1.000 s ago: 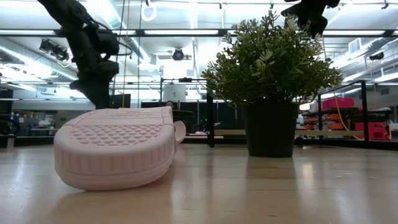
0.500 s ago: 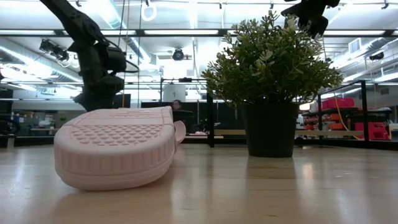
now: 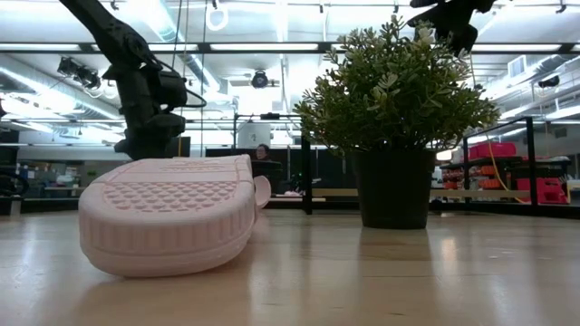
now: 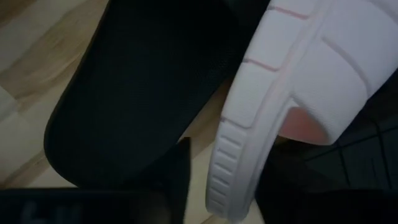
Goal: Pick and place slides into the shelf
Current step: Put the top pink slide on the shelf
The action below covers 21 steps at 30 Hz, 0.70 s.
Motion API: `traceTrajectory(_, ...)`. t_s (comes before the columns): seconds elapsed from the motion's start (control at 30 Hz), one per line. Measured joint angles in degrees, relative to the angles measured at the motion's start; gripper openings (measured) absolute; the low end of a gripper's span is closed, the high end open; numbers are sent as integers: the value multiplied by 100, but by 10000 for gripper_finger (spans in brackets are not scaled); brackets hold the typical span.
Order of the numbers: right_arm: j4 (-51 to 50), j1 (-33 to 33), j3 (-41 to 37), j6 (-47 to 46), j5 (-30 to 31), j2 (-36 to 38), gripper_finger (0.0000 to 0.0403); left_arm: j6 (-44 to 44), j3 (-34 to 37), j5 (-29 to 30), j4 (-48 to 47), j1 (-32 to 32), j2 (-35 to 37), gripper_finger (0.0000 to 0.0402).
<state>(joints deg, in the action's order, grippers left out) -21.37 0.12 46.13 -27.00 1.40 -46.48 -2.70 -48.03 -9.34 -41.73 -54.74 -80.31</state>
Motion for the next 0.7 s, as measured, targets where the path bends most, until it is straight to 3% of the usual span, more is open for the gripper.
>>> traceTrajectory(0.13,0,0,0,10,20,0,130,65,0,-148,-73,0,18,50)
traceTrajectory(0.23,-1,2,0,11,20,0,131,92,4,-429,-251,9,154,46)
traceTrajectory(0.5,-2,1,0,20,20,0,131,41,-51,-465,-945,35,949,62)
traceTrajectory(0.7,111,2,0,470,10,2,129,-348,-1019,-468,-2351,80,1321,47)
